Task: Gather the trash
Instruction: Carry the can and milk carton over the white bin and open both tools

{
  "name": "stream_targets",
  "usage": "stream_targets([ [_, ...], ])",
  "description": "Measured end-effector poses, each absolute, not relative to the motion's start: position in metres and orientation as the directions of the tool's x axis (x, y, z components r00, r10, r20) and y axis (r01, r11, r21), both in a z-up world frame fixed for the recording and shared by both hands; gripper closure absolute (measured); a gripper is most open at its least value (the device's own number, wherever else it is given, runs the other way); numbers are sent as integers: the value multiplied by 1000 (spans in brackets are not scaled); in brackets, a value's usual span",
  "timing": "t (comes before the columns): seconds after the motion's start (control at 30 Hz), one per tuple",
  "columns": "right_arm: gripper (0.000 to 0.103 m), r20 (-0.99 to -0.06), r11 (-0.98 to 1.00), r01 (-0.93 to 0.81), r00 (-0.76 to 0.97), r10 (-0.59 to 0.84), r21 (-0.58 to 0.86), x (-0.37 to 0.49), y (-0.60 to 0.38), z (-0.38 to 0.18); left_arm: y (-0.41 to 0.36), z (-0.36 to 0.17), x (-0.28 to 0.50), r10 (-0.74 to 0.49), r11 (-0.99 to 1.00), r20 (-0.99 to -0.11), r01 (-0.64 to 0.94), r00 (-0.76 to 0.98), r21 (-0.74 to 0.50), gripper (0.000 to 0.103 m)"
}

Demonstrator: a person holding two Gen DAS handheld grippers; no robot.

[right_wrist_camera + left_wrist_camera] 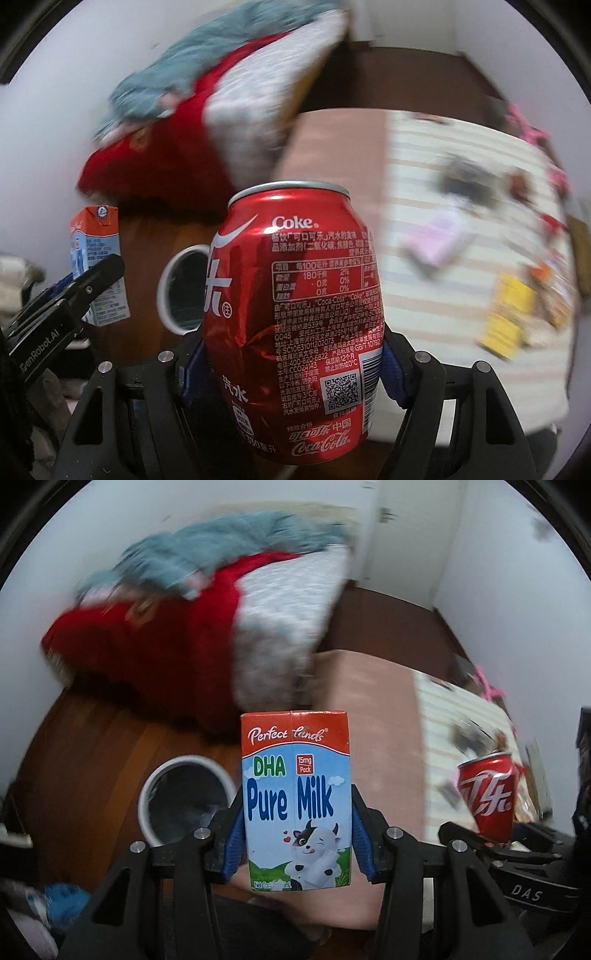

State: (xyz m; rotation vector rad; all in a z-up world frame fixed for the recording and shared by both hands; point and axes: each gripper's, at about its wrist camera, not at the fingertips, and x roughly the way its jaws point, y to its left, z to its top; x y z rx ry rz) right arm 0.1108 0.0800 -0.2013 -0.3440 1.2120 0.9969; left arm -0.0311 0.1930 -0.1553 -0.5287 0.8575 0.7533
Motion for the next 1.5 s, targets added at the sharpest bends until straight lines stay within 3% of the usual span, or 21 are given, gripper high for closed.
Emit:
stream_targets([
  [0.2, 26, -922, 455, -839, -131, 365, 299, 64, 217, -273, 304, -213, -107, 343, 465, -869, -869, 356, -172, 57],
  [0.5, 26, -955, 415, -862, -239, 173, 291, 19, 367, -398, 419, -328, -148, 136, 313, -944, -917, 300, -247, 54],
  [0.57, 26, -957, 411, -865, -247, 150, 288, 13, 391, -415, 431, -344, -155, 118, 286, -954, -929, 277, -234, 36],
  [0.6, 25, -957, 405, -867, -258, 134, 290, 10, 397, -424, 435, -349, -161, 119, 265, -955, -936, 271, -232, 18],
  [0.63, 23, -956, 403, -867, -266, 125, 294, 7, 398, -427, 434, -349, -163, 122, 253, -955, -939, 269, -232, 11],
  [0.67, 18, -957, 405, -867, -269, 110, 290, 4, 405, -435, 434, -351, -165, 124, 239, -957, -944, 263, -228, 11],
  [0.73, 2, -962, 400, -874, -255, 101, 274, 7, 413, -441, 432, -355, -177, 136, 218, -962, -955, 235, -202, 10],
  [0.77, 1, -963, 393, -879, -249, 100, 268, 4, 414, -440, 432, -356, -175, 147, 214, -963, -958, 226, -192, 10],
  [0.83, 0, -967, 377, -891, -234, 99, 254, 1, 409, -436, 422, -355, -182, 191, 210, -963, -966, 192, -151, 2],
  [1.17, 0, -995, 317, -945, -63, 77, 84, 4, 336, -420, 376, -355, -188, 252, 232, -965, -973, 70, -10, 2],
  [1.5, 0, -991, 321, -943, -57, 117, 92, 2, 311, -399, 354, -338, -178, 282, 260, -958, -965, 52, 25, 2],
])
